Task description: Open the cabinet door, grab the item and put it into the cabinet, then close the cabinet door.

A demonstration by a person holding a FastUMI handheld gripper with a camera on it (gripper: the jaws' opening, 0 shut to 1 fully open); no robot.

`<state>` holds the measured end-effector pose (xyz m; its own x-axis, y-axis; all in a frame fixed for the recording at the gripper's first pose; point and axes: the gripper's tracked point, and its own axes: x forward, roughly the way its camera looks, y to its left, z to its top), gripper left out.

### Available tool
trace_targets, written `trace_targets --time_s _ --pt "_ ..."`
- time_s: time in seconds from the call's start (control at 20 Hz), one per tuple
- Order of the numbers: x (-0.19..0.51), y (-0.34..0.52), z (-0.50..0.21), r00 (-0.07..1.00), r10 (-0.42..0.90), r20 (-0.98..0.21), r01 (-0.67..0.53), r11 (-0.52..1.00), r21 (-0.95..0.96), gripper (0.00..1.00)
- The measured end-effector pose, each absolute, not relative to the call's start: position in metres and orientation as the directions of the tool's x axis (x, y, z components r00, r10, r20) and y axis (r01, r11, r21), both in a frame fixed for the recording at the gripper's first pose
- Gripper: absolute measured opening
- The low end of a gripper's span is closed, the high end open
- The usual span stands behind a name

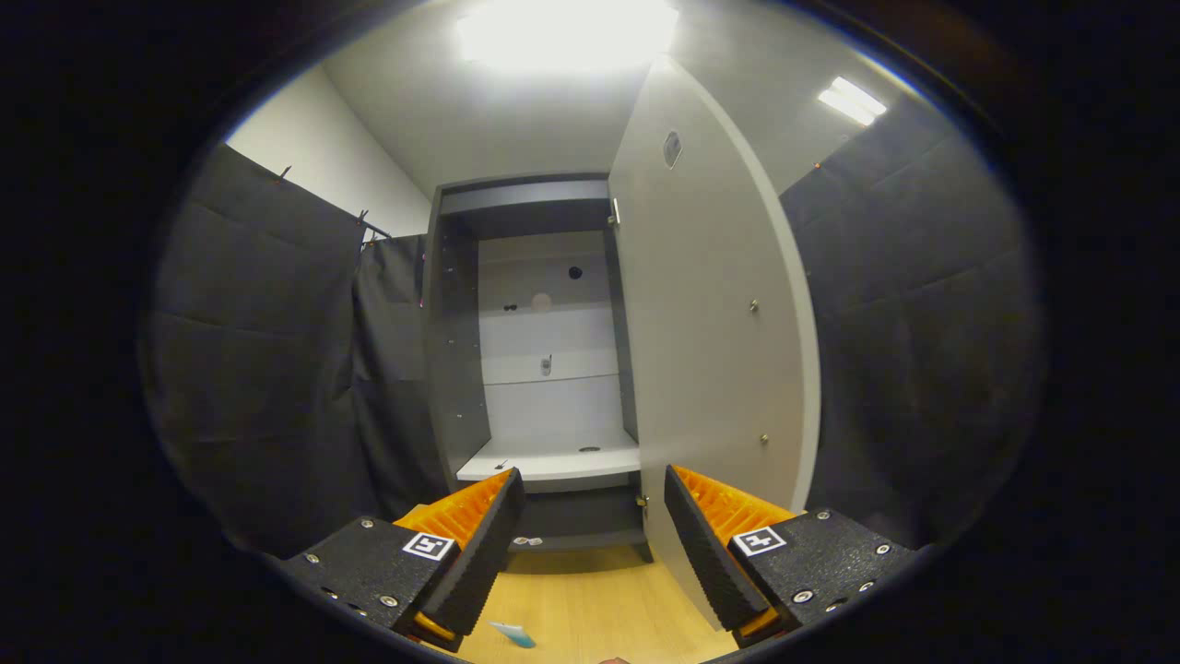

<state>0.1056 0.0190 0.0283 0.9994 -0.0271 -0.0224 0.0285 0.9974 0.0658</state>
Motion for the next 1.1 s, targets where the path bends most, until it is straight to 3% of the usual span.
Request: trace_targets --time_s 0.5,1.1 --pt "0.141 0.108 -0.118 0.967 0.123 -0.222 -0.106 0.991 0.085 0.94" --pt "0.147 0.145 -0.265 0.878 0.122 -0.463 -0.110 0.993 0.052 0.94"
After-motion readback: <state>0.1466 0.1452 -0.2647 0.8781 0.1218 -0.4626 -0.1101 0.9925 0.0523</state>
